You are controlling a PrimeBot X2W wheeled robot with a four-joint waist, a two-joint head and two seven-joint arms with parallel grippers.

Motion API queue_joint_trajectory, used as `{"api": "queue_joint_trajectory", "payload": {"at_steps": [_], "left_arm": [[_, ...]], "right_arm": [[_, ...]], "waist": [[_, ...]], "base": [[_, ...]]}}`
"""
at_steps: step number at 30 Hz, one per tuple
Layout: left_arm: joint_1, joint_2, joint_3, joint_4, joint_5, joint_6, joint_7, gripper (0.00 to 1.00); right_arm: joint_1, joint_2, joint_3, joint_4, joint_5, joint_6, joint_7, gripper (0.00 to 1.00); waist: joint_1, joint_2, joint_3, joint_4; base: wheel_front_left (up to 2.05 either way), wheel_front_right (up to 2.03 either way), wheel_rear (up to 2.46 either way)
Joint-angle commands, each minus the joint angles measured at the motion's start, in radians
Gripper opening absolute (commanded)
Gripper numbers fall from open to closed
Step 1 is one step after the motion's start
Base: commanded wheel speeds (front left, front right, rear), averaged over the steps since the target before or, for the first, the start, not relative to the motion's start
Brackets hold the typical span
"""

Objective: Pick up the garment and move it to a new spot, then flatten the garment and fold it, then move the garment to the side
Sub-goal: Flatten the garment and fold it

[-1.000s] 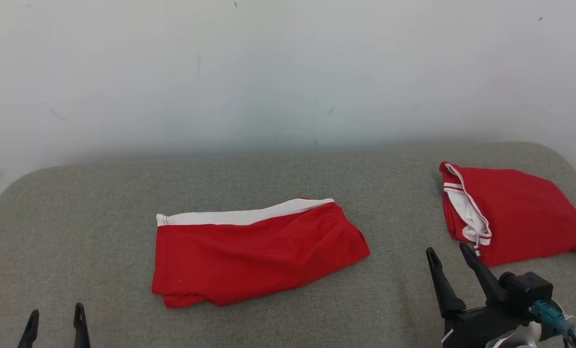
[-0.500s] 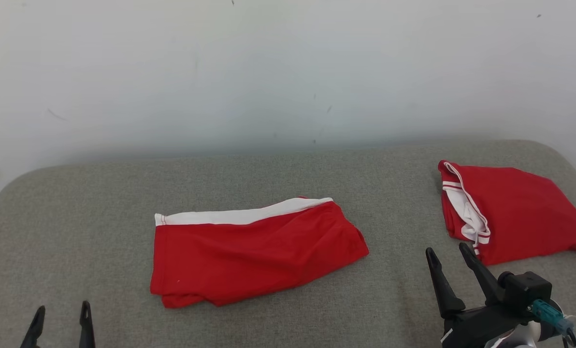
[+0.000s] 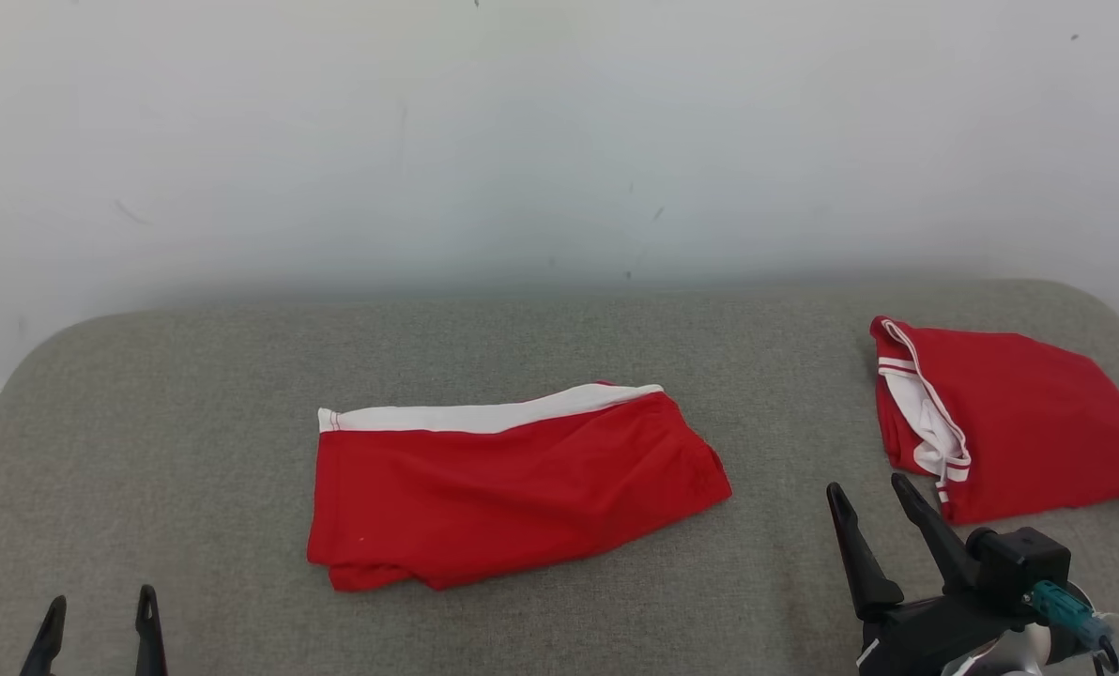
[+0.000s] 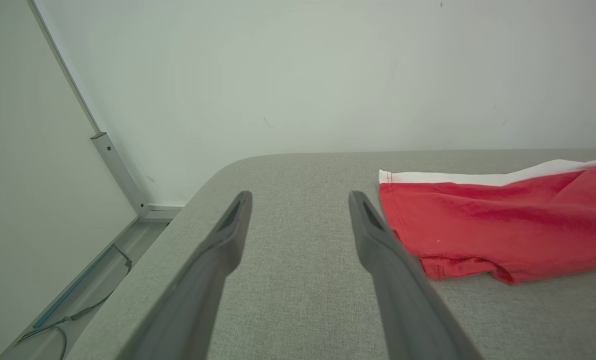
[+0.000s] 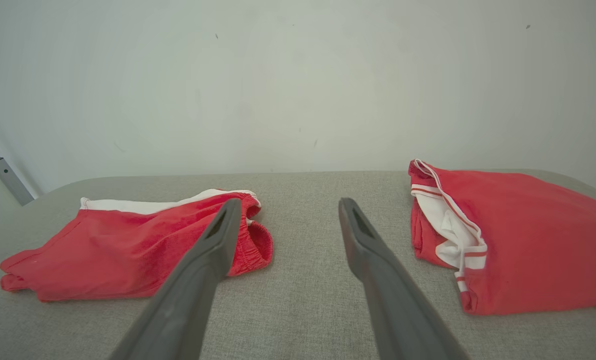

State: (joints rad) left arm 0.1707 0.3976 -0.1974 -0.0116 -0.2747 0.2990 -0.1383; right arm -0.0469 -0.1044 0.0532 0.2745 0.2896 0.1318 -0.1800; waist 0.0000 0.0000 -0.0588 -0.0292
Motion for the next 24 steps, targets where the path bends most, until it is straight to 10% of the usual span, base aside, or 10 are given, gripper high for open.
{"api": "queue_joint_trajectory", "payload": {"at_steps": [1, 24], "left_arm": [[0.01, 0.007, 0.006, -0.005, -0.006, 0.003, -0.009, 1.0], [-0.021, 0.011, -0.004, -0.017, -0.007, 0.014, -0.011, 1.0]], "right_arm": [[0.006, -0.001, -0.006, 0.002, -0.002, -0.002, 0.002, 1.0], [-0.19, -0.06, 0.129, 0.155, 0.073, -0.002, 0.103, 1.0]], "waist": [[0.0, 0.0, -0.002, 0.006], [0.0, 0.0, 0.007, 0.053]], "base": [[0.0, 0.0, 0.0], [0.0, 0.0, 0.0]]}}
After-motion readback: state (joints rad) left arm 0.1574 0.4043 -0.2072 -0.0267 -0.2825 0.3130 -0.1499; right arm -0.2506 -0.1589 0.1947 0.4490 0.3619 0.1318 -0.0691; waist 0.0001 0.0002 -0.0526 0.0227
